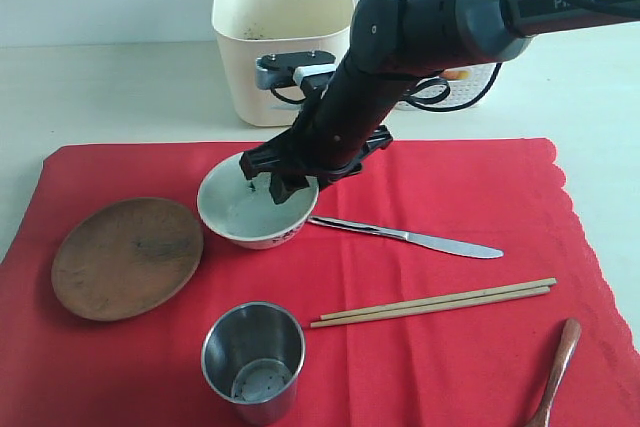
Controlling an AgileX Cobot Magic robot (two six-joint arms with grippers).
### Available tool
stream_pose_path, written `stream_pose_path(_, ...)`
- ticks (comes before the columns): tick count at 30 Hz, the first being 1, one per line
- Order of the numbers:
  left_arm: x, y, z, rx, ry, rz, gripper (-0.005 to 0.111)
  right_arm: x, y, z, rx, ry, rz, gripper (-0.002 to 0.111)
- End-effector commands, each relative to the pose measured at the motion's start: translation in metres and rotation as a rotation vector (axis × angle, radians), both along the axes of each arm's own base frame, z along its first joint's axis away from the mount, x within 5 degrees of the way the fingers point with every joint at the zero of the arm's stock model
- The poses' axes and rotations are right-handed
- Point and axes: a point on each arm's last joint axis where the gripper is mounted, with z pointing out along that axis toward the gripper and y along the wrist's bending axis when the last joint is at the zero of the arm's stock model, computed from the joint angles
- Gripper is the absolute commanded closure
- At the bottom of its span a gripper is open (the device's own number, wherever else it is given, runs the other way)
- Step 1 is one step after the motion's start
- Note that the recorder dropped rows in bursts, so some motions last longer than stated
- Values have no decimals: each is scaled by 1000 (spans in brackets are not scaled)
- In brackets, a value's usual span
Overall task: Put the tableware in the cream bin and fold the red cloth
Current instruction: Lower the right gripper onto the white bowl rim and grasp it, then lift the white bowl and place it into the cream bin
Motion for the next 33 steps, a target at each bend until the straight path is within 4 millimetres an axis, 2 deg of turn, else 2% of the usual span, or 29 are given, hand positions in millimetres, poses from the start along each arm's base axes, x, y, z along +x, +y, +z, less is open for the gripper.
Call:
stream_pose_path(1, 0, 0, -1, -4, 1, -6, 105, 1, 0, 0, -1, -14, 7, 71)
stream_pose_path(8, 0, 0, -1, -4, 1, -6, 105, 1, 0, 0, -1, -14, 7, 87)
stream_pose_path(15, 0, 0, -1, -4, 1, -6, 105, 0, 0, 0, -2, -11, 8, 87)
stream_pose_path(18, 0, 0, -1, -4, 1, -6, 105, 2, -2, 3, 1, -16, 5, 99)
stream_pose_path(19, 0, 0, -1, -4, 1, -6, 105, 3, -4, 6, 5, -23, 0, 106)
stream_pose_path(20, 0, 0, -1, -4, 1, -6, 105, 4, -5, 10, 10, -30, -4, 108)
stream_pose_path(25, 0, 0, -1, -4, 1, -6, 105, 6, -15, 37, 39, -77, -9, 108)
stream_pose_path(30, 0, 0, -1, -4, 1, -6, 105, 9, -30, 80, 106, -186, -37, 108)
stream_pose_path(33, 0, 0, -1, -4, 1, -6, 105, 15, -40, 110, 162, -318, -84, 108)
